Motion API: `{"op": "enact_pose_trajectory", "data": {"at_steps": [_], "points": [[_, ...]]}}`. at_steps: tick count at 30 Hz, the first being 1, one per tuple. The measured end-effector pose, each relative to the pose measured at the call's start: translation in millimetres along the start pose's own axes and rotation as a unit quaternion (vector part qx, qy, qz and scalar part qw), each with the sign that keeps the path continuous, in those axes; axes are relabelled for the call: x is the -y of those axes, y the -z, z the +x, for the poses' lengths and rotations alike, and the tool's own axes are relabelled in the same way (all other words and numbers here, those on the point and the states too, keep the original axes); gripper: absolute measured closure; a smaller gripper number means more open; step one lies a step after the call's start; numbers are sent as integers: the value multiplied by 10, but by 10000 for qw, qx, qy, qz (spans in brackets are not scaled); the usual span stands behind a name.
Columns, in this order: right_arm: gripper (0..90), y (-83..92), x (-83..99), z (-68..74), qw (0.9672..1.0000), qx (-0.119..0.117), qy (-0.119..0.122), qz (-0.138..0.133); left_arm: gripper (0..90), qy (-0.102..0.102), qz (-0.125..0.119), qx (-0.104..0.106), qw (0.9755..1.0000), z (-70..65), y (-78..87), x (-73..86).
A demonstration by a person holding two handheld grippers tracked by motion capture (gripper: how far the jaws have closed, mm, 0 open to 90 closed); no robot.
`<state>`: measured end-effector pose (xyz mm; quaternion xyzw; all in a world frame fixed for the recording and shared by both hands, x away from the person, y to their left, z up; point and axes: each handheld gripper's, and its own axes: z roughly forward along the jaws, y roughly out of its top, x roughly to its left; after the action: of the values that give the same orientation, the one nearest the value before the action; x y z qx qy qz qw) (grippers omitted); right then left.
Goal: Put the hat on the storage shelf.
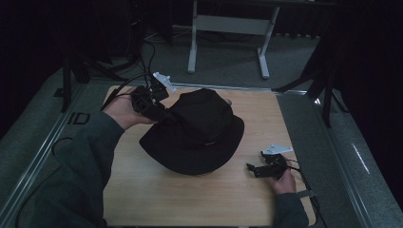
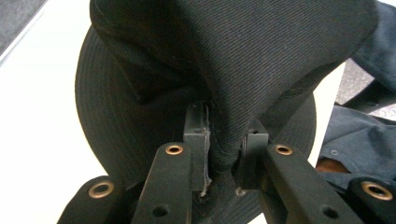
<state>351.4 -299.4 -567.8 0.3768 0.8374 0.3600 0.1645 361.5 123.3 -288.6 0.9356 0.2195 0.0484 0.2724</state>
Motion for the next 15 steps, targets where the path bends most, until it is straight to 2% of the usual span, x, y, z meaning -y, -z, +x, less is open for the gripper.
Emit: {"op": "enact_pose_trajectory", "data": {"at_steps": [8,15], "points": [[122,0,0,0,10000,0,0,1,714,208,-191,-25,9996,44,5,-19],[122,0,0,0,10000,0,1,1,613,306,-178,-46,9994,67,0,-5]]}}
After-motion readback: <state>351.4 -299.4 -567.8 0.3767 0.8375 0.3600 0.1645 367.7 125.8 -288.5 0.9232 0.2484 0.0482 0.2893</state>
